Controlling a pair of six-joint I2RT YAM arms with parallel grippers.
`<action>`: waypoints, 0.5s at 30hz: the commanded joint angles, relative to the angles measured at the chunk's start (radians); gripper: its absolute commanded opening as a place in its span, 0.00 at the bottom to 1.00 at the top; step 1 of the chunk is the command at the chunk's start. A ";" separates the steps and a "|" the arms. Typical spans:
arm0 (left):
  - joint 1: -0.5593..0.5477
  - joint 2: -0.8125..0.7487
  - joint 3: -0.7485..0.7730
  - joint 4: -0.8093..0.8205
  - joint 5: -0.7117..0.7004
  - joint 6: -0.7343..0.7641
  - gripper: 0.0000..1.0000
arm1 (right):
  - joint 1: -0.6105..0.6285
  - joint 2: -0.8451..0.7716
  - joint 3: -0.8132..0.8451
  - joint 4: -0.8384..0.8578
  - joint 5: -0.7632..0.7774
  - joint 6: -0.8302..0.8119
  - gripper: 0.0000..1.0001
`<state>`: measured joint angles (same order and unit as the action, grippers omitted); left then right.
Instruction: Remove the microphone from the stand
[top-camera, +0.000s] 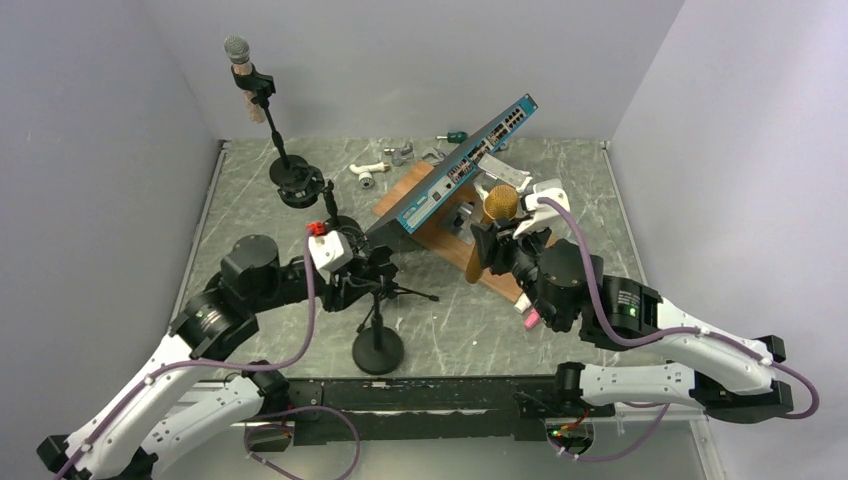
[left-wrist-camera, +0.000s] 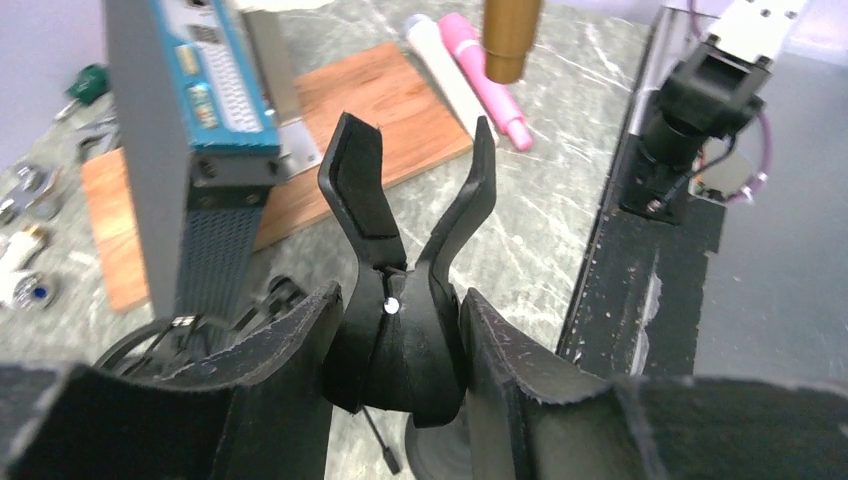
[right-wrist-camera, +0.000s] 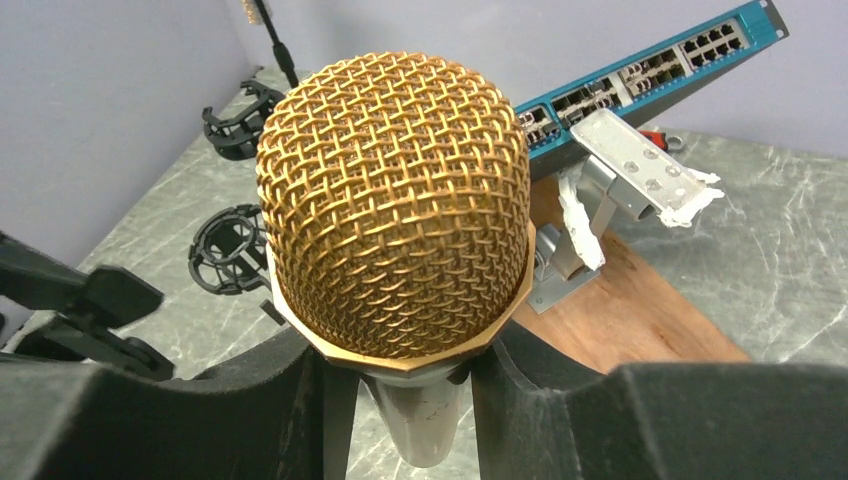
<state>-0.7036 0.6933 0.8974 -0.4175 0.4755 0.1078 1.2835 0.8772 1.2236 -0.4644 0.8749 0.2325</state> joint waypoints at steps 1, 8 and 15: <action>-0.003 -0.067 0.076 -0.069 -0.209 -0.099 0.00 | -0.002 -0.009 -0.002 0.035 0.049 0.042 0.00; -0.003 -0.109 0.142 -0.194 -0.650 -0.163 0.00 | -0.002 -0.041 -0.047 0.045 0.013 0.070 0.00; 0.026 -0.041 0.189 -0.136 -1.226 -0.192 0.00 | -0.002 -0.084 -0.072 0.040 -0.022 0.098 0.00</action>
<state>-0.7040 0.6044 1.0115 -0.6533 -0.3489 -0.0502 1.2835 0.8299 1.1515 -0.4618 0.8722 0.2996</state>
